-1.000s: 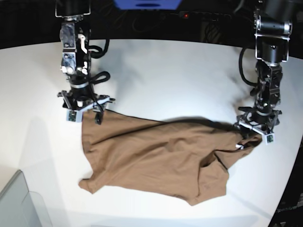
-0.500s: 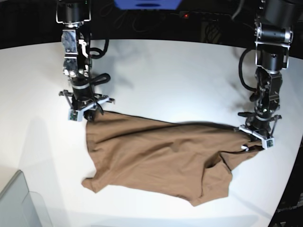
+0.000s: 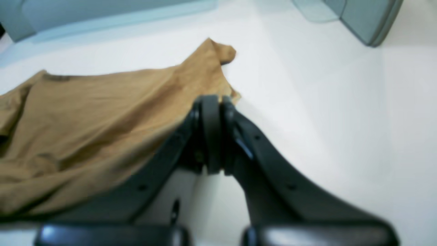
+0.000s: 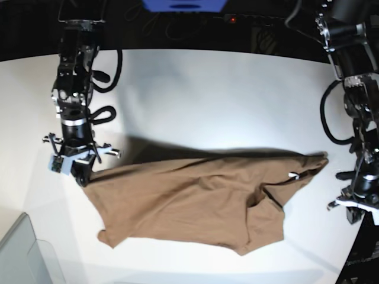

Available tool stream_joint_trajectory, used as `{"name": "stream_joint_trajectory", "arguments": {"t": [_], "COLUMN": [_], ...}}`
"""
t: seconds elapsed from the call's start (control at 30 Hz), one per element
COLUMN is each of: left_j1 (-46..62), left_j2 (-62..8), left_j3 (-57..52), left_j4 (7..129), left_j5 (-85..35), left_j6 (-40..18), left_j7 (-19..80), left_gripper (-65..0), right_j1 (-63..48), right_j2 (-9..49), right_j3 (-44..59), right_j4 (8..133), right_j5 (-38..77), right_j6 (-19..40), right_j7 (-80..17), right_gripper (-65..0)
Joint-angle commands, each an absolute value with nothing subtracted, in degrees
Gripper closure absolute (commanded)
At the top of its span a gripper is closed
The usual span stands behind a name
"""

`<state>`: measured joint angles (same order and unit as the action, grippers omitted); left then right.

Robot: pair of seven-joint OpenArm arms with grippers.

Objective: Layout the t-shirt on the table in an organized manner, then fold the t-shirt properly
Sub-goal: 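Drag the held shirt with both grippers to spread it flat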

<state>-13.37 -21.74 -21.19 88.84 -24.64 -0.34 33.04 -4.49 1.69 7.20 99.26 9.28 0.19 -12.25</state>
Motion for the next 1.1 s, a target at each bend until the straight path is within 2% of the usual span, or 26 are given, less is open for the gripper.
{"name": "stream_joint_trajectory", "arguments": {"t": [0.0,0.17,0.33,0.4,0.57,0.7,0.8,1.07], "left_j1": [-14.73,-14.46,-11.12,-9.1,-6.37,-5.93,-7.16,-10.77], "left_j2": [-22.81,-22.81,-19.38,-18.07,-17.71,-17.54,-17.19,-17.1], "left_j3": [-22.64,-23.52,-19.56,-18.24,-13.93,-11.91,-8.4,0.75], "left_j4": [91.38,93.93,90.15,89.54,89.1,86.73,82.86,75.3], "left_j5": [-24.48,-24.48,-24.04,-24.04,-23.96,-21.49,-17.98,-14.73], "left_j6": [-0.22,-0.22,-0.22,-0.22,-0.22,-0.22,-0.22,-0.22], "left_j7": [32.84,35.65,39.96,41.89,44.79,42.59,40.48,35.12], "left_gripper": [-0.4,-0.4,-1.8,-6.4,-28.8,-41.4,-45.2,-45.0], "right_j1": [-3.38,-3.21,-3.65,-4.09,-5.23,-5.76,-5.93,-6.46], "right_j2": [2.07,2.07,1.8,1.63,1.63,1.63,1.63,0.84], "right_j3": [8.22,8.92,8.84,8.75,8.66,8.66,8.66,8.57], "right_j4": [101.93,108.09,107.47,106.95,106.24,106.24,106.24,106.15], "right_j5": [9.1,9.19,9.19,9.19,9.19,9.19,9.19,9.19], "right_j6": [0.22,0.31,0.31,0.31,0.31,0.31,0.31,0.31], "right_j7": [-9.71,-9.71,-9.8,-9.8,-9.8,-9.8,-9.8,-9.8], "right_gripper": [0.0,0.0,0.0,0.0,0.0,0.0,0.0,0.0]}}
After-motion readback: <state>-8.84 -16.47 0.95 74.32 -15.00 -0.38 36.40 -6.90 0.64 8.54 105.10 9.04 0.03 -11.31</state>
